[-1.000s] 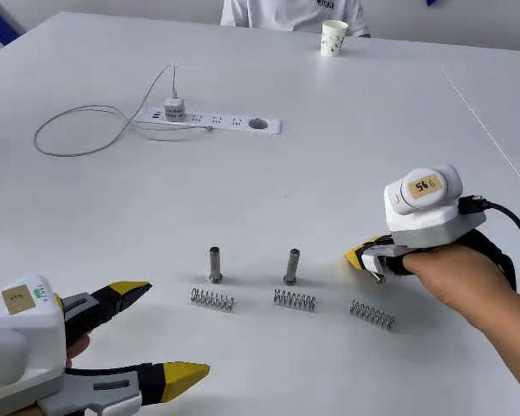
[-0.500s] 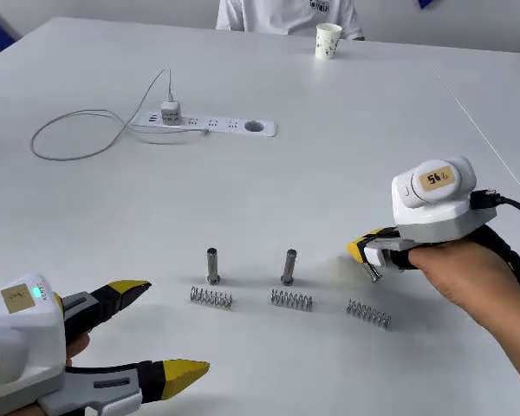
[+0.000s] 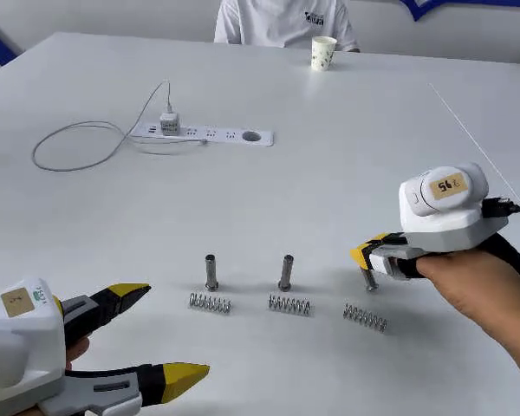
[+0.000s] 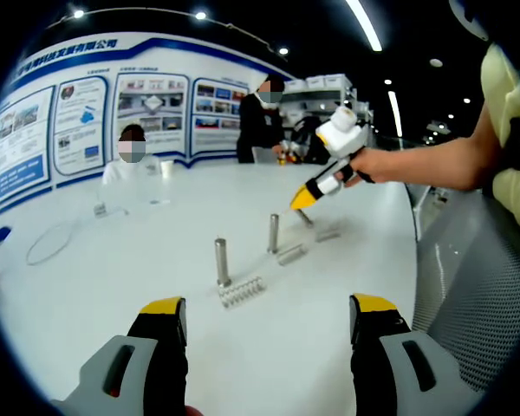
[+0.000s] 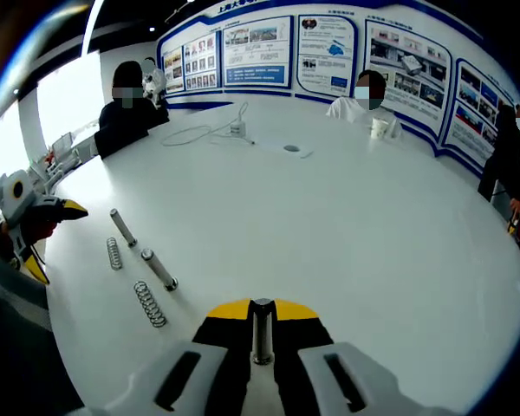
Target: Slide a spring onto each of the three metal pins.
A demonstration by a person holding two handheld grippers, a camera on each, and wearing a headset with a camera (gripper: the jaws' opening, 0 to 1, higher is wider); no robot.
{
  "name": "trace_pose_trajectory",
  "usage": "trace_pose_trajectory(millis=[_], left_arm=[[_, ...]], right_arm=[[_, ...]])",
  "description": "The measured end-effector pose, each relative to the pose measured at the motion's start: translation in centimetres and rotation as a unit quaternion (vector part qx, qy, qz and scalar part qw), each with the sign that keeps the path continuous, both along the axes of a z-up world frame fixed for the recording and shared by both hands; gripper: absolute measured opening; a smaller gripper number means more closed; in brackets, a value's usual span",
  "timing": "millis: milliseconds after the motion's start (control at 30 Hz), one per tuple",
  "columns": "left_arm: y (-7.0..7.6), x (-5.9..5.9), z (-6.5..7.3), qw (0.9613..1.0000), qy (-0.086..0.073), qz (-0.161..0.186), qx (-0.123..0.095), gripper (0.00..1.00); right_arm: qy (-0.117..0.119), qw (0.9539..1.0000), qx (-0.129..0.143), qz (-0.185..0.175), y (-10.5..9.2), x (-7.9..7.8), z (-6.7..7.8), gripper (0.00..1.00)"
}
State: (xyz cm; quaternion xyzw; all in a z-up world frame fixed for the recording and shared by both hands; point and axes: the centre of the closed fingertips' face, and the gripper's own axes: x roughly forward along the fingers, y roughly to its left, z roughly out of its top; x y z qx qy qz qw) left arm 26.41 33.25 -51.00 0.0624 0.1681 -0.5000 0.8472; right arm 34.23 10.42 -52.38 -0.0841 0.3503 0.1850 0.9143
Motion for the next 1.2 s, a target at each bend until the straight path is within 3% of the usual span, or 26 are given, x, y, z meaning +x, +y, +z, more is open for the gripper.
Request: trace_pose_trajectory(millis=[433, 1200], left_arm=[[-0.1, -0.1, 0.5, 1.0000, -0.007, -0.001, 0.001, 0.78], [-0.4, -0.5, 0.9, 0.9999, -0.013, -0.008, 0.006, 0.78]], right_arm=[[-0.007, 1.0000, -0.001, 0.004, 0.0, -0.6, 0.8, 0.09], [0.005, 0.9999, -0.002, 0.010, -0.8, -2.5, 1.0, 0.09]])
